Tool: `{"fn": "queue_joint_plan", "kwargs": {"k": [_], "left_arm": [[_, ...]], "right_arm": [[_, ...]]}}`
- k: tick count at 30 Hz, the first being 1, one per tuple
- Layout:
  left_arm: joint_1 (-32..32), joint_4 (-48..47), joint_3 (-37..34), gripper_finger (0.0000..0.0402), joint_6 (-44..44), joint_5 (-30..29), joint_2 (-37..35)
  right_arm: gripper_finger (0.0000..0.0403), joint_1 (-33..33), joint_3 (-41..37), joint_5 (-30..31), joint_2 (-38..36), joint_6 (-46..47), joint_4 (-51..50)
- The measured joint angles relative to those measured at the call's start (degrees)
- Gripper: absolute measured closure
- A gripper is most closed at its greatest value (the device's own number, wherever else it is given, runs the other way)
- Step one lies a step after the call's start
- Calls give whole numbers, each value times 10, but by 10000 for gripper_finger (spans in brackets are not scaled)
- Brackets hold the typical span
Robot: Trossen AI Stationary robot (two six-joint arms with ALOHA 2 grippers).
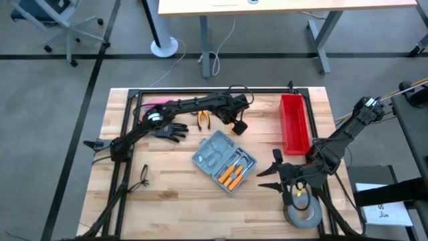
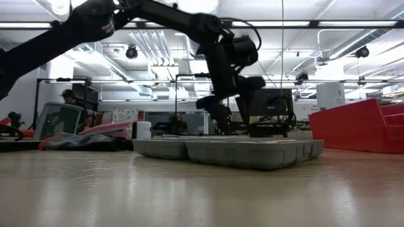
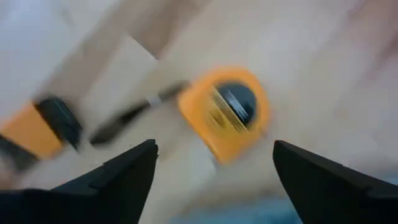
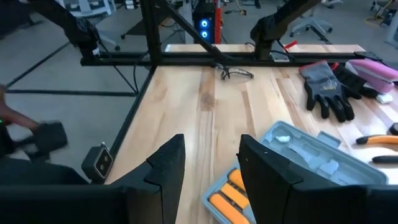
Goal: Prefit tool cases
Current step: Remove the hammer from the pre-fit tool case
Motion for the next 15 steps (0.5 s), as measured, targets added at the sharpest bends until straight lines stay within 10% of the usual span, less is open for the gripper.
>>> {"fn": "queue_joint_plan", "kwargs": {"k": [15], "left_arm": [[-113,-136,0,90,37,0,-20]], "right_arm": [[272,0,0,0,0,9,-17]]}}
